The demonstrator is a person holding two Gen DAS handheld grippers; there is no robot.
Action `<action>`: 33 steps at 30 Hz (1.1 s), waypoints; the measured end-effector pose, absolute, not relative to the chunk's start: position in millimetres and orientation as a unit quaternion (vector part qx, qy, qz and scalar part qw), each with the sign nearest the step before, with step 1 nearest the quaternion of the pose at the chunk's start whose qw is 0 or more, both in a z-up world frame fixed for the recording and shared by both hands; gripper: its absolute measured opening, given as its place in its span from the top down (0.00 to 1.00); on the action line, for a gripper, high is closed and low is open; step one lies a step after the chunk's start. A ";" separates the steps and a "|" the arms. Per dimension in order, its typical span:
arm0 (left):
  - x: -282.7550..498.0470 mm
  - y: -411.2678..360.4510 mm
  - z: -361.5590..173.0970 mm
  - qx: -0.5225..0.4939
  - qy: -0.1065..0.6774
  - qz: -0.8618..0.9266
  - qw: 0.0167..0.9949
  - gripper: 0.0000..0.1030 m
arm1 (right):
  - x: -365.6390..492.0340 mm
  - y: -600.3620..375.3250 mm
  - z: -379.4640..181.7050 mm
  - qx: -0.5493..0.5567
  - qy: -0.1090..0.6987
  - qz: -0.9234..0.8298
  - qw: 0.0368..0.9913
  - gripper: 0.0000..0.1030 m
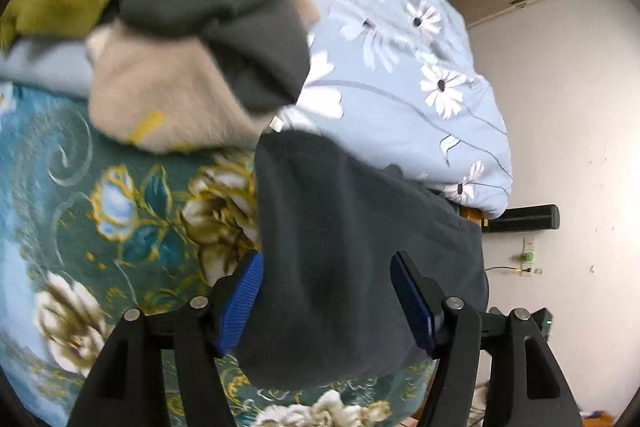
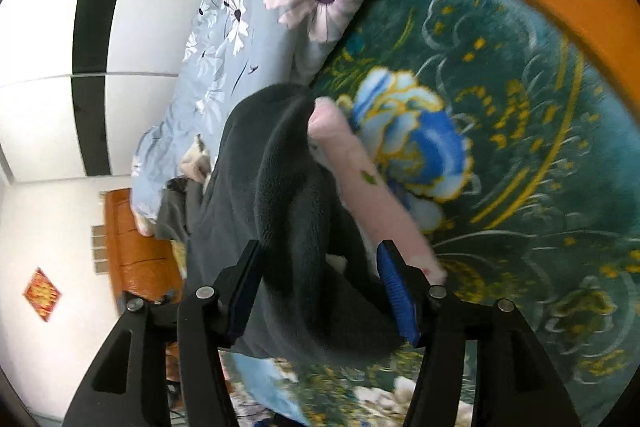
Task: Fold clothes
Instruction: 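Lower the folded hoodie onto the pink clothes stack and open both grippers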
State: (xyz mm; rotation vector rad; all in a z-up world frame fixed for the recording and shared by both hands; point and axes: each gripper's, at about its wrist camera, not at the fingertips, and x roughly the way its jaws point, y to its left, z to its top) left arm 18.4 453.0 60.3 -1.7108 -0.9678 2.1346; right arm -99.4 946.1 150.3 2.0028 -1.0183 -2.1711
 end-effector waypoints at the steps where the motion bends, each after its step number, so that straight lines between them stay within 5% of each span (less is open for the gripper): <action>1: 19.2 452.5 67.9 -0.582 -0.320 0.738 0.119 0.32 | -98.3 947.1 157.2 0.639 -0.313 -0.702 0.001 0.42; 7: 17.3 491.4 99.6 -0.575 -0.240 0.767 0.153 0.32 | -98.3 936.3 197.7 0.622 -0.219 -0.751 -0.039 0.42; 17: 45.1 585.0 101.1 -0.574 -0.100 0.786 0.208 0.31 | -101.2 803.7 186.9 0.632 -0.075 -0.766 0.093 0.42; 33: 32.8 564.3 34.0 -0.624 -0.107 0.761 0.141 0.31 | -99.3 834.0 130.1 0.672 -0.054 -0.739 0.005 0.41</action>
